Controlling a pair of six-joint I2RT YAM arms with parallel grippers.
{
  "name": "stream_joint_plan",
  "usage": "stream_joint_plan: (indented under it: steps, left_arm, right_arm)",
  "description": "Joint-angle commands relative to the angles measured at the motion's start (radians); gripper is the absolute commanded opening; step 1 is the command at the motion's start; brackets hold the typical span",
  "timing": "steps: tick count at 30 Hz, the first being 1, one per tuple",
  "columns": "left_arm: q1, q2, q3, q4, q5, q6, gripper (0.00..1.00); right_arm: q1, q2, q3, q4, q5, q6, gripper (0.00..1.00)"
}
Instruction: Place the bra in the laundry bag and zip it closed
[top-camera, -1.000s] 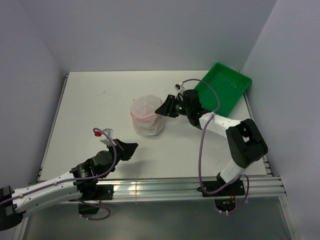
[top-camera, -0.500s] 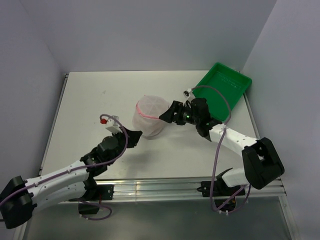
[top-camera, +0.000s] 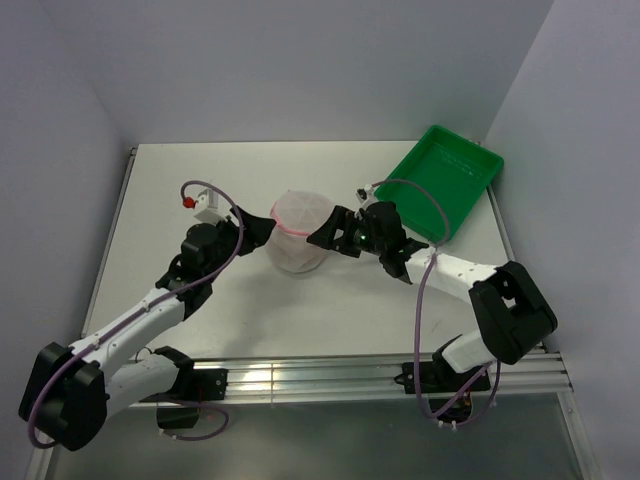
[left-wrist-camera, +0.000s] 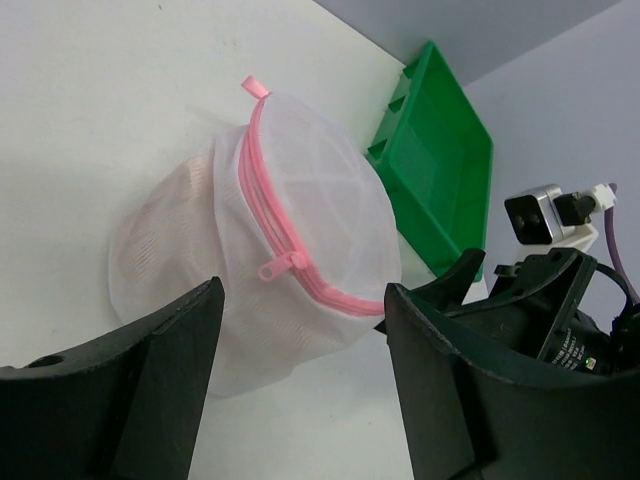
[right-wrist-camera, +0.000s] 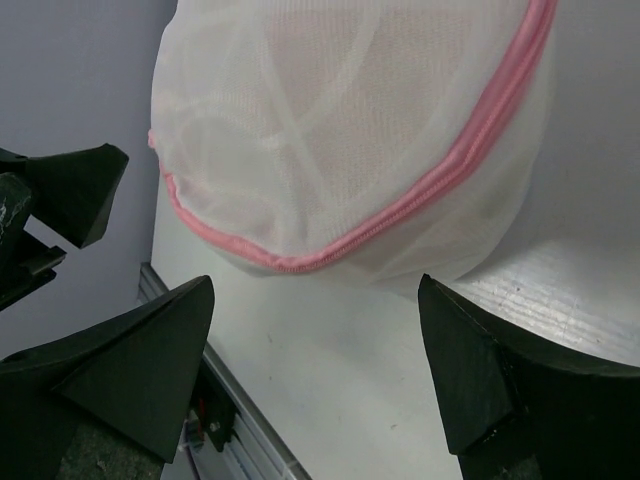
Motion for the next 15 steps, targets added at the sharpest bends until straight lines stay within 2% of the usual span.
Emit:
stream_joint_plan:
  steps: [1, 3, 10, 13, 15]
  left_arm:
    - [0.042, 0.068, 0.067, 0.03, 0.109, 0.019, 0.72]
    - [0.083, 0.126, 0.079, 0.125, 0.174, 0.009, 0.72]
    - [0.126, 0.338, 0.185, 0.204, 0.237, 0.052, 0.71]
    - [0.142, 0.407, 0.189, 0.28, 0.269, 0.029, 0.68]
    - [0.142, 0.43, 0.177, 0.329, 0.28, 0.013, 0.58]
  right_arm:
    - [-0.001, 0.033, 0.076, 0.037, 0.039, 0.003, 0.9]
    - [-0.003, 0.047, 0.078, 0.043, 0.045, 0.009, 0.9]
    - [-0.004, 0.024, 0.056, 0.062, 0.026, 0.001, 0.86]
    - [-0.004, 0.01, 0.045, 0.059, 0.028, -0.005, 0.82]
    - [-0.004, 0.002, 0.041, 0.053, 0.028, -0.012, 0.79]
